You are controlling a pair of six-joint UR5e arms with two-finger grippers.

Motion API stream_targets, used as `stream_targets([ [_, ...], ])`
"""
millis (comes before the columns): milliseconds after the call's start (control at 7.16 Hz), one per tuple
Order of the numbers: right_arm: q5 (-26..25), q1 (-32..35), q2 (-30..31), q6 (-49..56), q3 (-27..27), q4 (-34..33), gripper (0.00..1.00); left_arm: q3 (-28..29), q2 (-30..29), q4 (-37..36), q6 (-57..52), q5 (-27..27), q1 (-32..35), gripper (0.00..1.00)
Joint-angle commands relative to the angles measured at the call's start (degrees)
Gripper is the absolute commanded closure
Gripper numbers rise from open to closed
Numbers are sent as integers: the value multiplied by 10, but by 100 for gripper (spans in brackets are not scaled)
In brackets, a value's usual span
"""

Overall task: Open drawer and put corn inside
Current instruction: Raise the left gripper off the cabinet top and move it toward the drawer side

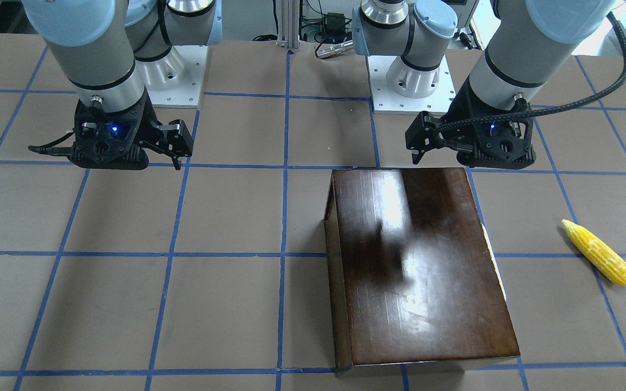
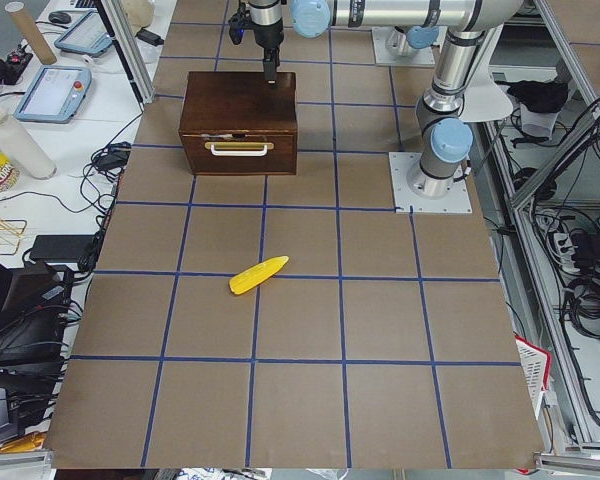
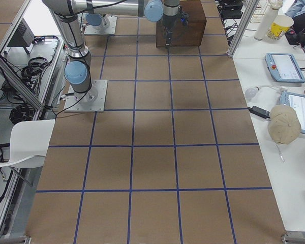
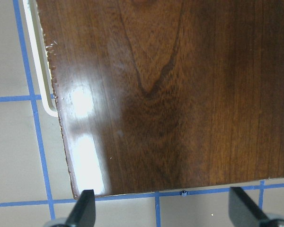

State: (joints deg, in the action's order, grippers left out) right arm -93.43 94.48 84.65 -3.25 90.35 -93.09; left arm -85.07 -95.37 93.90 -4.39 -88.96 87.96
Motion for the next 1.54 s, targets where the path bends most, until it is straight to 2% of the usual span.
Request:
stream_targets([
  [0, 0, 0, 0, 0, 0, 0, 0, 1, 0, -1, -2, 0, -5, 0],
  [559, 0, 0, 0, 0, 0, 0, 0, 5, 0, 1, -3, -2, -5, 0],
  [838, 0, 0, 0, 0, 0, 0, 0, 3, -1, 1, -6, -28, -8, 0],
  [1397, 1, 0, 0, 0, 0, -1, 0, 10, -6, 5, -7, -20, -16, 0],
])
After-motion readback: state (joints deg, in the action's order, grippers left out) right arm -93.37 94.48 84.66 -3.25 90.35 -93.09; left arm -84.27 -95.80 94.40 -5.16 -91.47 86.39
